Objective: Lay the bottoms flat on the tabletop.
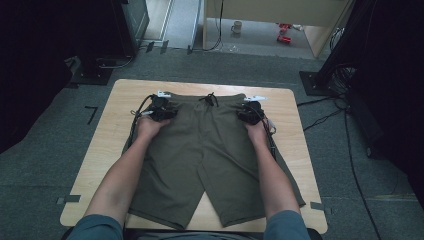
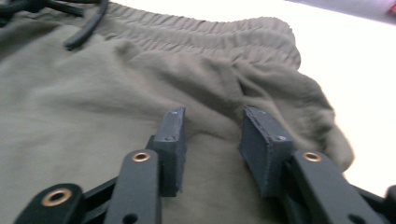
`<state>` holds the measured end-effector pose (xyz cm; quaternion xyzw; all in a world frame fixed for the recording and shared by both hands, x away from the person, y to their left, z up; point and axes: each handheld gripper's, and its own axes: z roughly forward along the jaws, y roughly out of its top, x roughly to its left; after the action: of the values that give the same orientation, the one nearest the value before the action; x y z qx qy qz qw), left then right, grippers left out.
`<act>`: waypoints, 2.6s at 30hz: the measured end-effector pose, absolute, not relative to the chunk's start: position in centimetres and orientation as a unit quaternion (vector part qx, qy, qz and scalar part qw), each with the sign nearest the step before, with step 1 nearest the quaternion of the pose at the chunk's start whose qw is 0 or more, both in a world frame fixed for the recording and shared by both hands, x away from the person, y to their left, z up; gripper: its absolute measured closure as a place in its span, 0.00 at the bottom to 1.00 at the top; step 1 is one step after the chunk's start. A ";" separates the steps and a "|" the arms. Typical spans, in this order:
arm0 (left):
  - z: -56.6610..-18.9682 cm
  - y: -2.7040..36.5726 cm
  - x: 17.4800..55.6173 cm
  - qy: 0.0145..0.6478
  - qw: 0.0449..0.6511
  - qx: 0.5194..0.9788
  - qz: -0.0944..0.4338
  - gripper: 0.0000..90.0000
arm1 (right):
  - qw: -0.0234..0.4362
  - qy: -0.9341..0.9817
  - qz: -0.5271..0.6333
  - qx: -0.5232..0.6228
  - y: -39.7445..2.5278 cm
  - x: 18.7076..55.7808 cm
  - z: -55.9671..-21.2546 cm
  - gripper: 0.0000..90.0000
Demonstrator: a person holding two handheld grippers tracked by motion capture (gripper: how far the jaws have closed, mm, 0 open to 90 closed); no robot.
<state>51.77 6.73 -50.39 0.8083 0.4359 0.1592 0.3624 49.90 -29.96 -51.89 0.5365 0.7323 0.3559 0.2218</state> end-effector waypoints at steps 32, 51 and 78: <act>-46.8 14.6 43.1 0.399 0.382 0.818 0.158 0.50 | 0.190 0.791 0.372 0.448 -32.8 40.2 -48.4 0.45; -47.0 20.1 40.6 0.421 0.368 0.808 0.185 0.48 | 0.190 0.784 0.377 0.456 -36.6 36.8 -48.7 0.43; -51.2 25.1 39.9 0.474 0.329 0.782 0.237 0.45 | 0.227 0.751 0.353 0.510 -44.2 35.1 -51.4 0.43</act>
<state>39.90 25.15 -51.20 0.7819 0.4739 0.2369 0.3285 35.07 -44.16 -51.45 0.5100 0.7507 0.3534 0.2268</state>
